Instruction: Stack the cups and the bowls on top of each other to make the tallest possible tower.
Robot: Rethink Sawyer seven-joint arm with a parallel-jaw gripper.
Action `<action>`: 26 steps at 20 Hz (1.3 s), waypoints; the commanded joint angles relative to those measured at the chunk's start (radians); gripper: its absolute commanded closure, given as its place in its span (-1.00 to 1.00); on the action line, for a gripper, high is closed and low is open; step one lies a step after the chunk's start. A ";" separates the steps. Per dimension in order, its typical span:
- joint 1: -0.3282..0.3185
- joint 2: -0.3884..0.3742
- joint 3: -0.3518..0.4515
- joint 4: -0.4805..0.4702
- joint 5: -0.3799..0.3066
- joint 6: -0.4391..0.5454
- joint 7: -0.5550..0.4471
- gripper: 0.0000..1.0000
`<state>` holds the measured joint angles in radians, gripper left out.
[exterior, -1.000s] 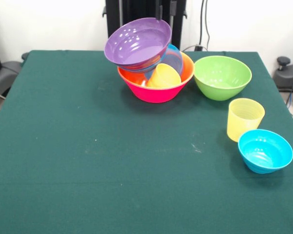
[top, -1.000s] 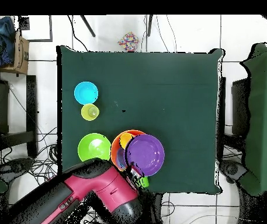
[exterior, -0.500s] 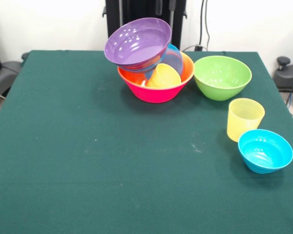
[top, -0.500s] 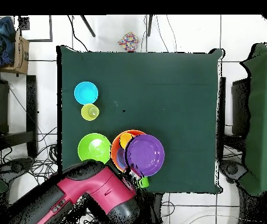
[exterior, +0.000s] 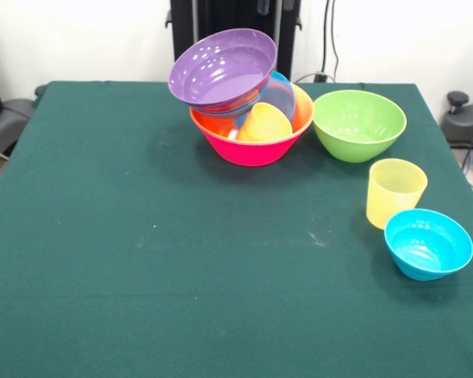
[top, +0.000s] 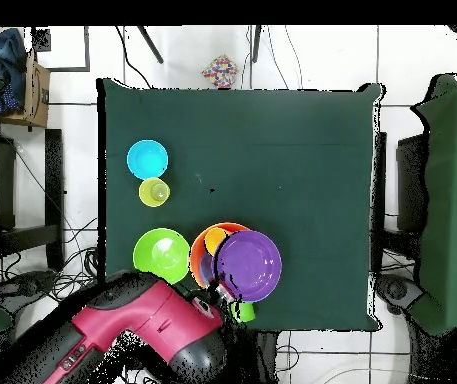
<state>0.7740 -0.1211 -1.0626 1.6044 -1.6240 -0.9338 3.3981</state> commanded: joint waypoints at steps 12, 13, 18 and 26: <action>-0.017 0.039 0.141 -0.172 0.047 0.053 0.293 -1.00; -0.016 0.041 0.139 -0.177 0.048 0.052 0.303 -1.00; -0.014 0.057 0.133 -0.201 0.053 0.059 0.342 -1.00; -0.007 0.090 0.123 -0.241 0.059 0.076 0.413 -1.00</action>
<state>0.7713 -0.1118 -1.0675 1.4634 -1.6136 -0.9338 3.4919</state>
